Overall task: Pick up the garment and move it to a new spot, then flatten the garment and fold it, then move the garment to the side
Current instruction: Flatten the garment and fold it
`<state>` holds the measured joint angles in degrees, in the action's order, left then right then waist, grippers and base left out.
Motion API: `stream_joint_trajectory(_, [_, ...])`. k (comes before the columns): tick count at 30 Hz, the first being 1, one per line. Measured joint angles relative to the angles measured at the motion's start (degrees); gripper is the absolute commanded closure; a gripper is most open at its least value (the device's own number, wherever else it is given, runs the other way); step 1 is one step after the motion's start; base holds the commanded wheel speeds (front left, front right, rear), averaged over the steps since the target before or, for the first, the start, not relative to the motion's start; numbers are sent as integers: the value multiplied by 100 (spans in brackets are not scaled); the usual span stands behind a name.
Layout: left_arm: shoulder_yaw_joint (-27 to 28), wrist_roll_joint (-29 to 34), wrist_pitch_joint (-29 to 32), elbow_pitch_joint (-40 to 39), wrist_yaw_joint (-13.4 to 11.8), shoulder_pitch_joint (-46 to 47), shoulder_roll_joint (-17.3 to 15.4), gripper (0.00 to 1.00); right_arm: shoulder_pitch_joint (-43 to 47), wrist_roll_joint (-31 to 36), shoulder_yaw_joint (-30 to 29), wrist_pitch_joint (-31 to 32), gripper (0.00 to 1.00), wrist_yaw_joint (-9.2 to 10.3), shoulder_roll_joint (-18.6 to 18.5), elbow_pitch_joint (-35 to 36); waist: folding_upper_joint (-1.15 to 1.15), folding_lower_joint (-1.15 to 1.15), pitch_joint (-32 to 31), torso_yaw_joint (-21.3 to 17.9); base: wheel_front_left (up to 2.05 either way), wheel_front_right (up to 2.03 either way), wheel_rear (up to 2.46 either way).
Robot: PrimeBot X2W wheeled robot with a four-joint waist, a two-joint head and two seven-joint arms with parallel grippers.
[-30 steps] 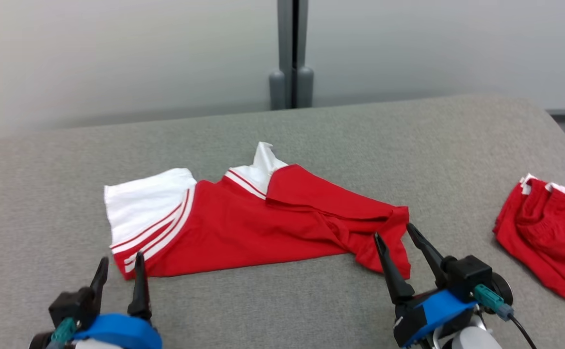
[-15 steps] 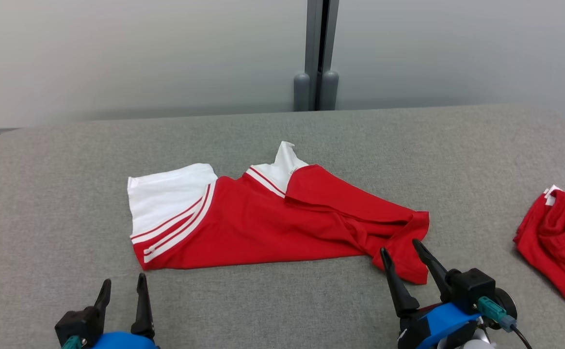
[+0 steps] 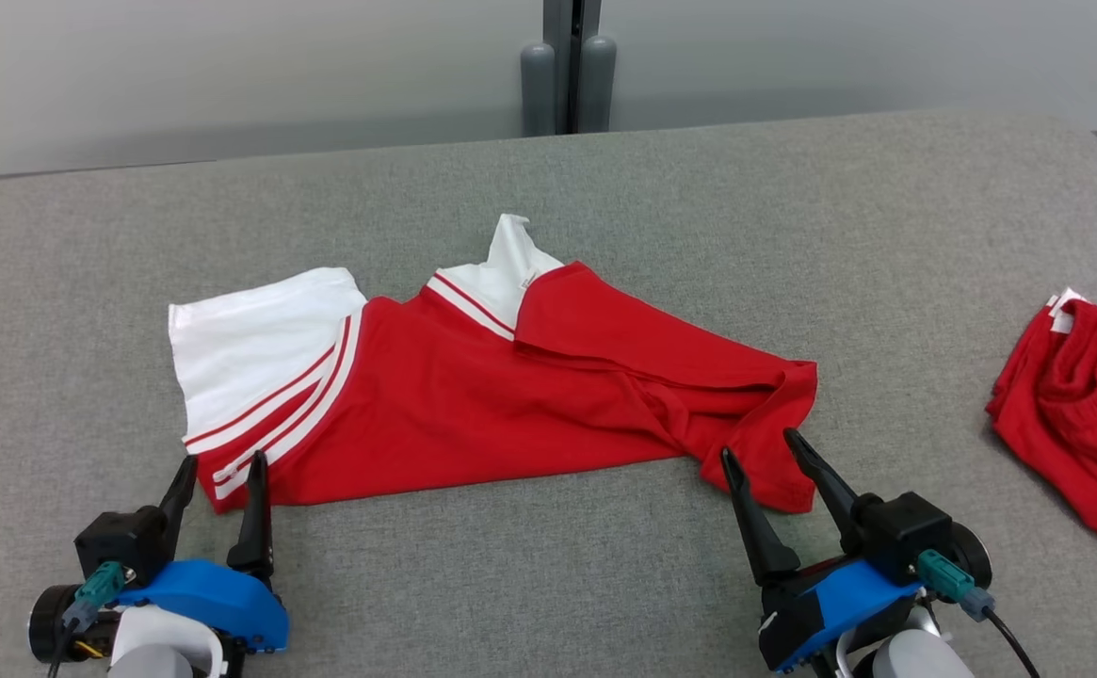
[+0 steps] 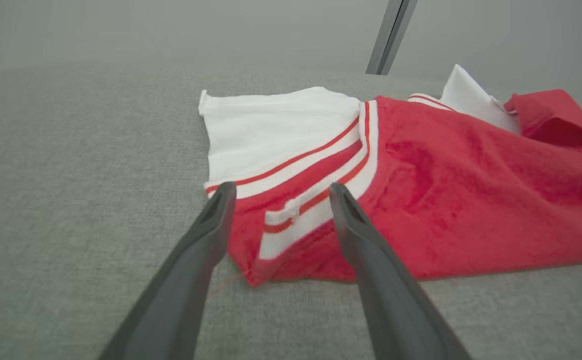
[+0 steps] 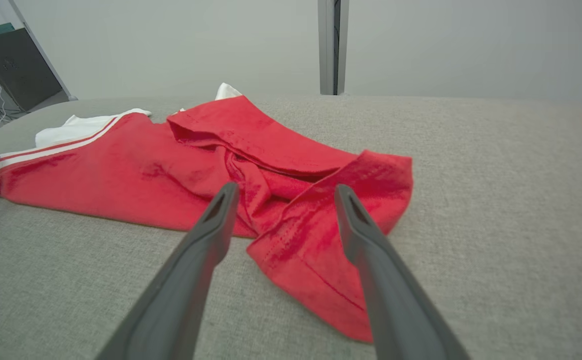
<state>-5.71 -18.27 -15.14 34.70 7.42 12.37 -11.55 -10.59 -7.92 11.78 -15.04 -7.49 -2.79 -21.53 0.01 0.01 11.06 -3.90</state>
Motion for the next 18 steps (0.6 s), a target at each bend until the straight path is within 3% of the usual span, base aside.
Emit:
stream_joint_trajectory(7, [-549, -427, 0, 179, 1, 107, -252, 0, -83, 14, 49, 0, 0, 1, -1, 46, 0, 0, 169, -23, 0, 0, 0])
stream_joint_trajectory(8, [-628, -490, 0, 209, 1, 112, -279, 18, -83, 14, 53, 0, 0, 1, 0, 46, 0, 0, 172, -22, 0, 0, 0])
stream_joint_trajectory(9, [-706, -536, 0, 235, 1, 120, -294, 68, -84, 14, 55, 0, 0, 0, 0, 46, 0, 0, 173, -22, 0, 0, 0])
stream_joint_trajectory(10, [-775, -576, 0, 254, 1, 129, -309, 100, -85, 14, 57, 0, 0, 0, 0, 46, 0, 0, 169, -19, 0, 0, 0])
stream_joint_trajectory(18, [-1358, -626, 1, -333, 1, 185, -410, 100, -77, -30, 12, 0, 0, 1, 0, -33, 0, -1, -73, 32, 0, 0, 0])
